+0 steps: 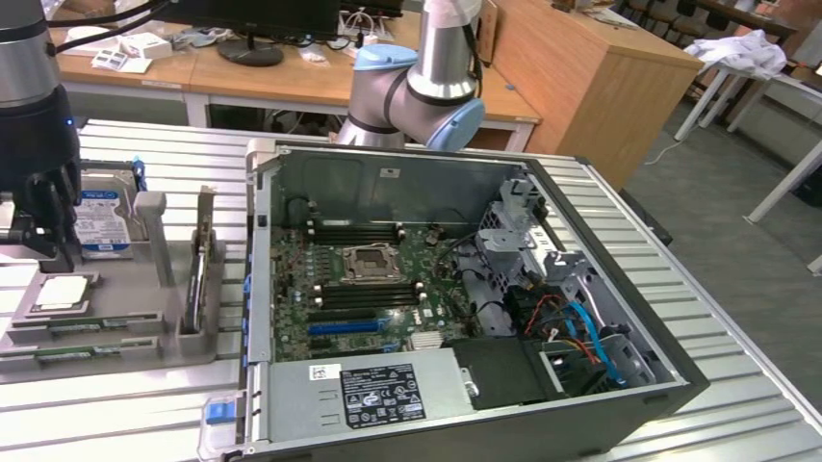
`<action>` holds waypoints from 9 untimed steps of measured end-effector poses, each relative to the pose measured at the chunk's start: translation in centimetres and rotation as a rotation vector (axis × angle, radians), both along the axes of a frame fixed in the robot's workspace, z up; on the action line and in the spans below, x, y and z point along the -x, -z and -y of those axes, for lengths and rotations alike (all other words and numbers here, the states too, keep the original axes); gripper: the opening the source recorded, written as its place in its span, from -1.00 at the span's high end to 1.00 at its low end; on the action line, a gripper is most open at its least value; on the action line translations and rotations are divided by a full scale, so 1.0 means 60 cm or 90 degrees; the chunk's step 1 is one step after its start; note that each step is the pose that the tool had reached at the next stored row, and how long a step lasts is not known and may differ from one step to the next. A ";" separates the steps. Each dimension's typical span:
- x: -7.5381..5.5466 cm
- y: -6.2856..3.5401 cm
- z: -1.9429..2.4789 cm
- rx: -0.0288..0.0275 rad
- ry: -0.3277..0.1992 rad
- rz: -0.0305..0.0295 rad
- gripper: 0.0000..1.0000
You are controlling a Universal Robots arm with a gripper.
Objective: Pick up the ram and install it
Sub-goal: 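Pick up the ram and move it above insertion slot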
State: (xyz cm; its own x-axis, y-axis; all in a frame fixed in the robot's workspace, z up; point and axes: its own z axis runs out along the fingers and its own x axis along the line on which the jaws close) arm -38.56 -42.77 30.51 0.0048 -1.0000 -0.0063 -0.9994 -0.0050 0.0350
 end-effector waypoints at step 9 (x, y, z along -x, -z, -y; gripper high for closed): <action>0.000 0.000 0.0060 0.0000 0.000 0.0000 0.41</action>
